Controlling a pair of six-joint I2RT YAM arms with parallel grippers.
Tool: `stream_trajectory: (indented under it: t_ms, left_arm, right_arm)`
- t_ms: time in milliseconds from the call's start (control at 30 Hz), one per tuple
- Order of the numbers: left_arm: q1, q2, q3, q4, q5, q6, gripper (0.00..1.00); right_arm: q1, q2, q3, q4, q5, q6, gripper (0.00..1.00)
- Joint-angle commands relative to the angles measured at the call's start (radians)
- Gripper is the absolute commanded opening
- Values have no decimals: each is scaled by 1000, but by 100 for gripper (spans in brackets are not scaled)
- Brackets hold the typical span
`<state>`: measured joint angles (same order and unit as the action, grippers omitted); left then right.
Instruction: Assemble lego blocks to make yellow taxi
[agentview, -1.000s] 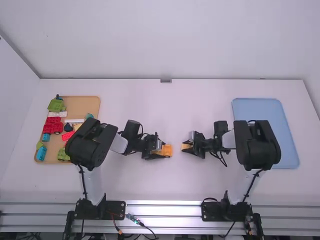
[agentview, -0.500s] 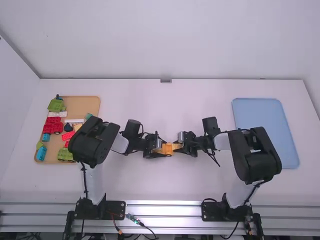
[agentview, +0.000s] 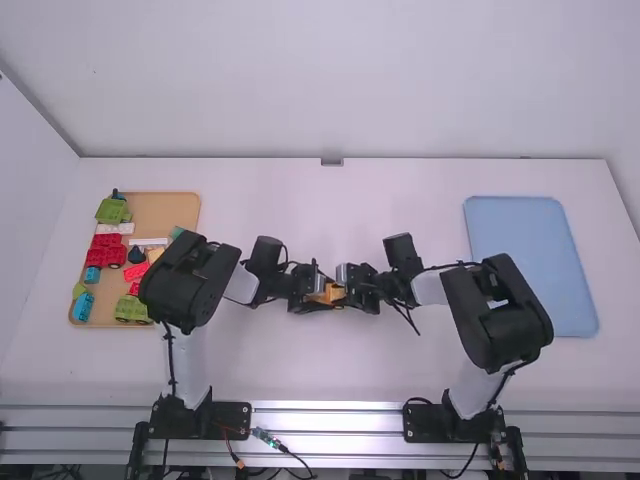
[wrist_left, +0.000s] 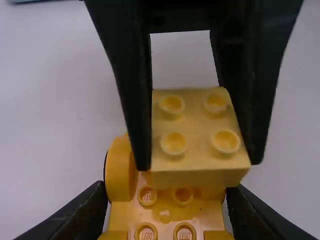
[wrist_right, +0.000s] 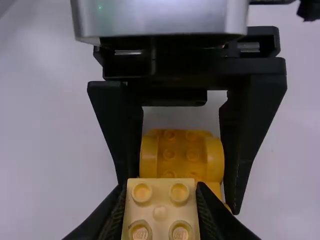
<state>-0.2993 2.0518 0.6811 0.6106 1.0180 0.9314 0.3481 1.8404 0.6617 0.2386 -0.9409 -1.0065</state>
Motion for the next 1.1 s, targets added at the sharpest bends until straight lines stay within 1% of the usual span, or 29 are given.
stream_trajectory:
  t_ms: [0, 67, 200, 433, 533, 567, 833, 1067]
  left_arm:
    - [-2, 24, -19, 6, -13, 0, 59]
    - [-2, 24, -27, 15, -13, 0, 59]
    - [-9, 24, -35, 13, -17, 0, 58]
    - [-7, 24, -34, 16, -18, 0, 57]
    - [-10, 23, -29, 8, -45, 0, 56]
    - [-8, 22, -20, -13, -68, 0, 56]
    - [-16, 22, 29, -109, -66, 0, 54]
    - [-16, 22, 33, -118, -65, 0, 52]
  right_arm:
    - [-3, -7, 6, 19, 10, 45, 15]
    - [-1, 6, 6, 59, 39, 103, 14]
    - [-1, 35, 7, 99, 36, 120, 15]
    - [-1, 44, 11, 90, 23, 121, 17]
    - [-1, 44, 10, 80, 23, 120, 18]
    - [0, 44, 11, 75, 23, 121, 18]
    - [0, 44, 12, 69, 25, 120, 18]
    - [0, 44, 12, 70, 24, 120, 17]
